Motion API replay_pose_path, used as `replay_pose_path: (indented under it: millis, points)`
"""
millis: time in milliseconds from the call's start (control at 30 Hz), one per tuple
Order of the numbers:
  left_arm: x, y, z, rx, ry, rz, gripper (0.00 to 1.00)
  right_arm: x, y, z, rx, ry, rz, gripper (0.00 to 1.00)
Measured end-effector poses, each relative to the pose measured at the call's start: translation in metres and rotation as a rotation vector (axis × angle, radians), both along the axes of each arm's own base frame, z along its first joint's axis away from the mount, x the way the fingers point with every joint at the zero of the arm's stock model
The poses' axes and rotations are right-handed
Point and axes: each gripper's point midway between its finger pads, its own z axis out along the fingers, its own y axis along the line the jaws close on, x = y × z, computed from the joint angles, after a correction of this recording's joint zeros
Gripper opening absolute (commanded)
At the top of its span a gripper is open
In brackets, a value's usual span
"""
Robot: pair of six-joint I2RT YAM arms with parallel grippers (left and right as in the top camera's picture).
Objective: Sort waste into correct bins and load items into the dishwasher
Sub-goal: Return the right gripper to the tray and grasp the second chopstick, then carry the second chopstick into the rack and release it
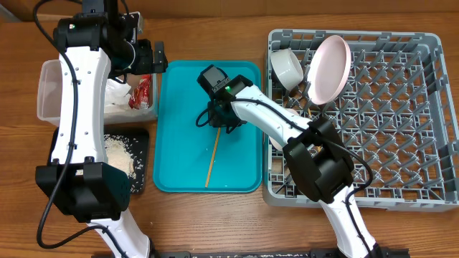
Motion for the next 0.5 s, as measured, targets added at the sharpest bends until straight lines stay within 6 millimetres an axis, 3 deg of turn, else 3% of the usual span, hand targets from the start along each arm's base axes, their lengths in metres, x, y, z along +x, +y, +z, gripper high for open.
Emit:
replay_pose_path:
  millis: [333,500]
  points:
    - [0.0,0.0,0.0,0.0,0.0,0.0,1.0,-0.0096,-0.0059,-0.0022,-0.02,0.046,-0.033,0.21]
    - [-0.0001,0.0,0.0,0.0,0.0,0.0,1.0,-0.0086,-0.0041,-0.0028,-0.015,0.041,-0.043,0.04]
